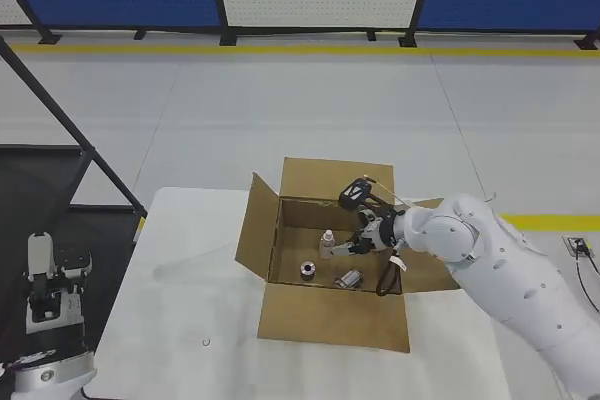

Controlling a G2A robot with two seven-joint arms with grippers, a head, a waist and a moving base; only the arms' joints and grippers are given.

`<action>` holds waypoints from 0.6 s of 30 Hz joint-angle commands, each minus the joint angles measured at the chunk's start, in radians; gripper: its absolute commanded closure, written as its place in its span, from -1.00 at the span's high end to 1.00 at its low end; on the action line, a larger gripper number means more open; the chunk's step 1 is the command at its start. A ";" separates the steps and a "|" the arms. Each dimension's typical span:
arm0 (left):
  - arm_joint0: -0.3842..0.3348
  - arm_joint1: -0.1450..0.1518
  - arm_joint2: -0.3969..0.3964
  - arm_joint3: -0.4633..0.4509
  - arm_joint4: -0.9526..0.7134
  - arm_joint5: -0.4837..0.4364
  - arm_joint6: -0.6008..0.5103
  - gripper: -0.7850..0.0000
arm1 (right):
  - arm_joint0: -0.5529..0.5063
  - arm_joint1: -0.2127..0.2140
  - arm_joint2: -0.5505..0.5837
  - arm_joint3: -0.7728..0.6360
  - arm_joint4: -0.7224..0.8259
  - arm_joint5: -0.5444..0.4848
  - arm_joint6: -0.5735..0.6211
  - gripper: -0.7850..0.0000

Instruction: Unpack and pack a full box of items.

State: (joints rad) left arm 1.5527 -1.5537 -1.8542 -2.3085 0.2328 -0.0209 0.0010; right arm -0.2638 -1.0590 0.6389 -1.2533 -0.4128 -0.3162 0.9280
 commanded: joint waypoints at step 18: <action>-0.010 0.014 -0.008 0.048 0.020 0.013 -0.089 1.00 | 0.031 -0.075 -0.117 0.063 -0.095 0.049 -0.041 1.00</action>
State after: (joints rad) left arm 1.5405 -1.5419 -1.8537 -2.2632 0.2524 -0.0053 -0.0756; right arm -0.2438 -1.1205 0.5397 -1.2132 -0.5048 -0.2601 0.8929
